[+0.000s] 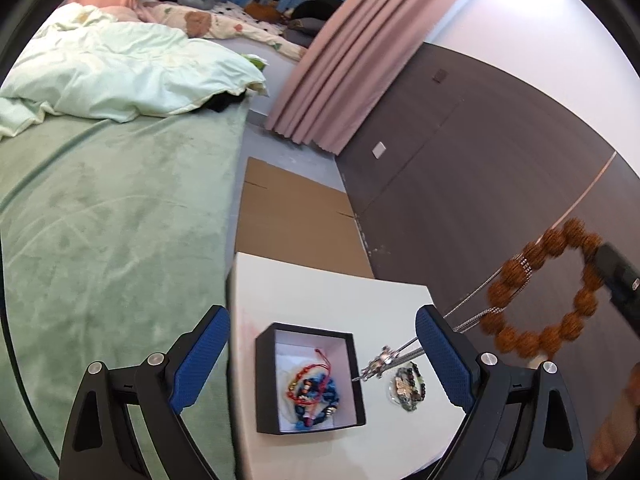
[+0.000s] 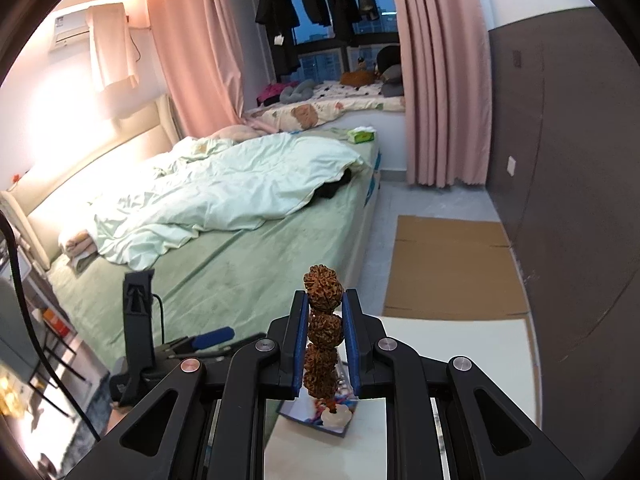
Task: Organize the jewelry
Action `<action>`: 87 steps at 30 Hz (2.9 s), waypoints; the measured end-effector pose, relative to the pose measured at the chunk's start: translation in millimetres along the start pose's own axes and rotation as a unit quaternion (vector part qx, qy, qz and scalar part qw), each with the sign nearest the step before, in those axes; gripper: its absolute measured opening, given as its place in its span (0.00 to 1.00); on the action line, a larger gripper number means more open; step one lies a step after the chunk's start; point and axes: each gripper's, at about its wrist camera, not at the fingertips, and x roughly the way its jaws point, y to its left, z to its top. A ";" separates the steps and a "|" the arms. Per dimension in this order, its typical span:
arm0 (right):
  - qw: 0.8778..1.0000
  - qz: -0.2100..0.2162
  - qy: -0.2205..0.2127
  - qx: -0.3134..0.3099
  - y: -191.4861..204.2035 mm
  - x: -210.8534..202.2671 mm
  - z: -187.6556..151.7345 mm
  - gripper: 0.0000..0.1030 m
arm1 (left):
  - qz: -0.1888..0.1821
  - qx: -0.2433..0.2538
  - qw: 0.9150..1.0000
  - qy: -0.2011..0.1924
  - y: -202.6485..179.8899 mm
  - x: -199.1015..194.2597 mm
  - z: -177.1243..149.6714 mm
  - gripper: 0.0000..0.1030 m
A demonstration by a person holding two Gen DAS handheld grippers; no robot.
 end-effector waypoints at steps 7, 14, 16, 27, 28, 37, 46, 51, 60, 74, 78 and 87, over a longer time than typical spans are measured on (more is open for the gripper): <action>0.999 0.021 0.038 0.026 -5.1 39.9 -21.4 0.18 | 0.007 -0.005 1.000 -0.003 5.8 -4.2 0.0 0.91; 0.991 0.065 0.089 0.073 -24.4 77.0 -42.7 0.24 | 0.014 -0.013 1.000 0.001 10.7 -0.2 -0.2 0.91; 0.990 0.069 0.093 0.080 -30.5 78.3 -46.2 0.41 | 0.015 -0.011 1.000 0.002 9.9 0.8 -0.4 0.91; 0.989 0.045 0.081 0.119 -76.8 55.4 -74.1 0.46 | 0.014 0.012 1.000 0.014 -8.1 11.8 -5.9 0.91; 0.988 0.042 0.081 0.125 -82.3 53.7 -78.2 0.46 | 0.012 0.015 1.000 0.015 -10.9 12.9 -6.7 0.91; 0.979 0.016 0.089 0.182 -142.3 40.3 -120.5 0.46 | -0.005 0.061 0.997 0.042 -47.3 38.1 -20.6 0.91; 0.972 -0.012 0.098 0.215 -186.5 33.2 -156.1 0.46 | -0.016 0.118 0.990 0.079 -91.0 73.1 -39.7 0.83; 0.968 -0.020 0.115 0.221 -203.4 40.0 -172.0 0.46 | -0.026 0.147 0.982 0.118 -112.3 96.9 -58.7 0.69; 0.960 -0.020 0.143 0.239 -227.8 69.6 -204.3 0.46 | -0.012 0.177 0.971 0.160 -129.1 134.8 -84.3 0.38; 0.962 -0.061 0.187 0.187 -223.2 122.3 -210.9 0.29 | 0.014 0.171 0.973 0.156 -130.8 160.5 -76.5 0.34; 0.961 -0.074 0.197 0.181 -224.3 131.2 -212.9 0.24 | 0.017 0.167 0.973 0.158 -128.0 165.3 -72.1 0.34; 0.963 -0.106 0.211 0.128 -217.9 138.4 -206.0 0.09 | 0.017 0.173 0.971 0.162 -133.4 170.2 -75.0 0.34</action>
